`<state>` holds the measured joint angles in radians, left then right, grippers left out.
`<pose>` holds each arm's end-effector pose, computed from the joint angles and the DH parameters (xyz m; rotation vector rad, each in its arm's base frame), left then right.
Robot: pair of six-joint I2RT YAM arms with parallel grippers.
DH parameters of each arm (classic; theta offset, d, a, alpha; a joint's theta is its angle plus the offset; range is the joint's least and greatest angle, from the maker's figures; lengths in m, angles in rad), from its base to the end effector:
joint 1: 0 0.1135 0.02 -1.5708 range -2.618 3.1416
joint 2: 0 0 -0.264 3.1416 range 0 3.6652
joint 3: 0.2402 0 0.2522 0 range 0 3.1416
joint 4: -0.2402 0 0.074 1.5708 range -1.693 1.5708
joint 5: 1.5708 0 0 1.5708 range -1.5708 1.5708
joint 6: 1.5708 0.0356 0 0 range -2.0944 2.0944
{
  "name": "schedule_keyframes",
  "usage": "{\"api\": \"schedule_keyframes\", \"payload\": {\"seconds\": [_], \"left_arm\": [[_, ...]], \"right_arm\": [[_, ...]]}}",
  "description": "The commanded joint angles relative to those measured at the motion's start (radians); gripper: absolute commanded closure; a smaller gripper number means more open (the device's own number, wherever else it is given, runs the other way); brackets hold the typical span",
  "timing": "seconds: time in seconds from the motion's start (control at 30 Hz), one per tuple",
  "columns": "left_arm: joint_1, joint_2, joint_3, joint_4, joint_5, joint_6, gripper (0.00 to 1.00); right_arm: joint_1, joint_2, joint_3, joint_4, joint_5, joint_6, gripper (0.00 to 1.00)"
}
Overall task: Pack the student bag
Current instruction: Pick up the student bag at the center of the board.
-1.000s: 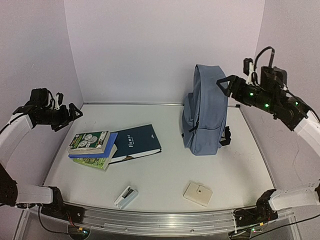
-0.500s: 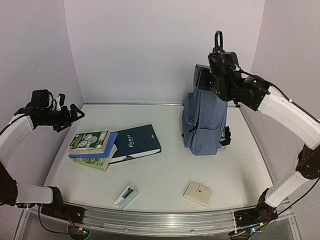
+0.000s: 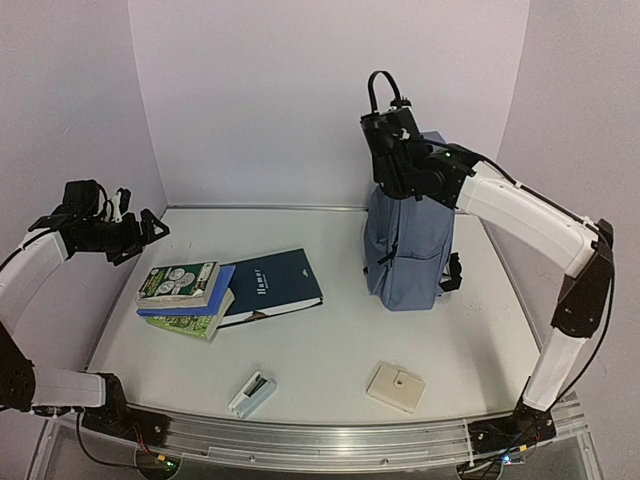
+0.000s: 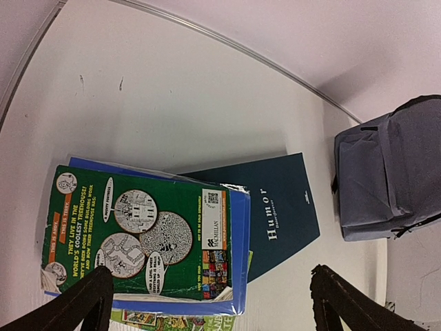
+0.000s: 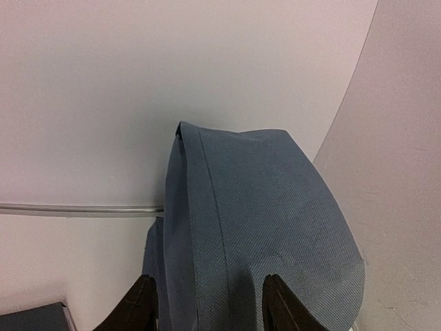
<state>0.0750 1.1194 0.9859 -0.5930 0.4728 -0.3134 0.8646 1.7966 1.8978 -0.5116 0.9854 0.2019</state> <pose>0.2352 0.0014 0.3077 -0.1975 2.2800 -0.6658 0.2839 0.2871 0.4179 0.0126 1.7983 -0.2191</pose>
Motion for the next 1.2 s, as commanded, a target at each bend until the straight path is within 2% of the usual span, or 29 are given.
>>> {"api": "schedule_keyframes", "payload": {"seconds": [0.0,0.27,0.4,0.53,0.7,0.87,0.97,1.07,1.17], "left_arm": [[0.002,-0.007,0.002,0.017,0.011,0.003,0.0],[0.003,-0.009,0.005,0.006,0.004,0.007,0.0],[0.002,-0.014,0.003,0.007,0.004,0.006,0.0],[0.002,-0.017,0.003,0.007,0.002,0.007,0.0],[0.003,-0.013,0.003,0.007,-0.003,0.01,0.0],[0.002,-0.015,0.002,0.015,0.014,0.016,0.0],[0.003,-0.039,-0.015,0.056,0.109,0.02,0.0],[0.001,-0.057,-0.033,0.122,0.197,0.016,0.0],[-0.021,-0.042,-0.031,0.162,0.23,-0.01,0.0]], "right_arm": [[0.003,0.046,0.066,-0.035,0.145,-0.056,0.55],[-0.003,0.098,0.081,-0.041,0.213,-0.087,0.63],[-0.008,0.106,0.083,-0.043,0.203,-0.074,0.83],[-0.008,0.09,0.11,-0.045,0.126,-0.074,1.0],[-0.008,0.014,0.134,-0.011,-0.126,-0.13,1.0],[-0.007,-0.186,-0.03,0.151,-0.604,-0.301,1.0],[-0.008,-0.295,-0.155,0.224,-0.812,-0.374,1.0],[-0.008,-0.395,-0.242,0.252,-0.958,-0.421,1.0],[-0.008,-0.457,-0.323,0.256,-0.996,-0.442,1.0]]}}
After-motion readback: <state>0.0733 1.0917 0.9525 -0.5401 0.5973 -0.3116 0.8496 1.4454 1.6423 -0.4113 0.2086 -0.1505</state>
